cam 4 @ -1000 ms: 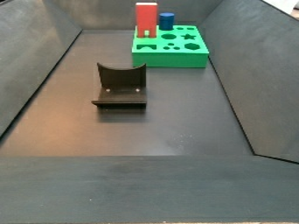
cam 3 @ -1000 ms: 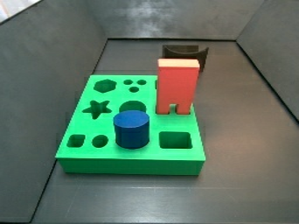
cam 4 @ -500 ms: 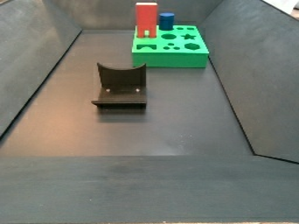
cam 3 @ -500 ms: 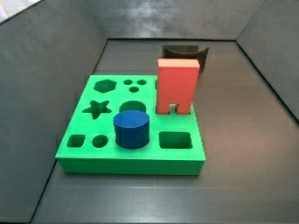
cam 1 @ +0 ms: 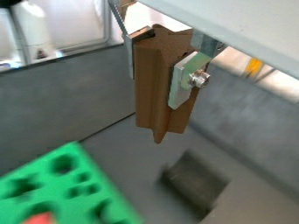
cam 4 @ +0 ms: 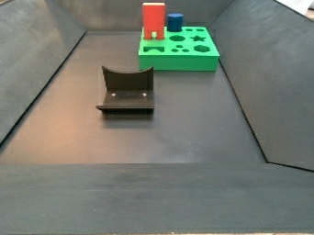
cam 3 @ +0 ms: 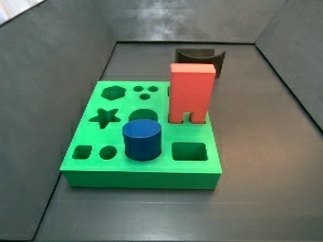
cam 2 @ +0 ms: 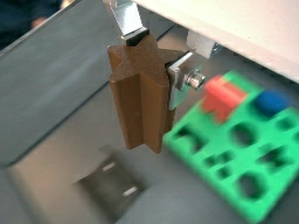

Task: Pick up the star object. Move up. Place the star object on the fixture. Regrasp the star object. Move to above the board. Insert the star object.
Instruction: Move to above the board, then insert the star object.

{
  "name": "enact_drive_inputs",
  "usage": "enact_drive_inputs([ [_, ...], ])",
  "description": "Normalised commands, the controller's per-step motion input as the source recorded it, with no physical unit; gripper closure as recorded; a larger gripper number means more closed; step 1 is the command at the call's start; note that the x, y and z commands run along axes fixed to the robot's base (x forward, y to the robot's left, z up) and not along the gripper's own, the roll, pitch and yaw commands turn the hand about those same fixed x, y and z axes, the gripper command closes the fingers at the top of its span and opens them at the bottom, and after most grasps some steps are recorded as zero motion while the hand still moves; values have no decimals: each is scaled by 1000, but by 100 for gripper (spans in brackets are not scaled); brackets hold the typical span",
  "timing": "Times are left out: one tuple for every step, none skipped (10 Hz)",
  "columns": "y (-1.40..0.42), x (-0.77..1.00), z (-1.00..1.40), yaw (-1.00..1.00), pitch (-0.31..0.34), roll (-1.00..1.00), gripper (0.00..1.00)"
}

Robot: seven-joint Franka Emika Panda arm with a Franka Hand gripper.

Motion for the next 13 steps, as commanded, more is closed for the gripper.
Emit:
enact_drive_inputs([
  [-1000, -654, -9, -159, -39, -738, 100],
  [-1000, -676, -7, -94, -49, -500, 100],
  [-908, -628, -10, -54, -53, -325, 100],
  [-529, -383, -9, -15, -51, -178, 100],
  [-311, -236, -8, -7, -38, -117, 100],
  [-181, -136, -12, 1, -27, -86, 100],
  [0, -86, 0, 0, -11, 0, 100],
  [0, -249, -183, -140, -83, -31, 100],
  [0, -380, -166, -129, -114, -40, 100],
  [46, -434, -220, -77, -119, -21, 100],
  [0, -466, -166, -143, -131, -23, 100],
  [0, -400, -137, -197, -149, -51, 100],
  [0, -391, -80, -209, -146, -40, 100],
])
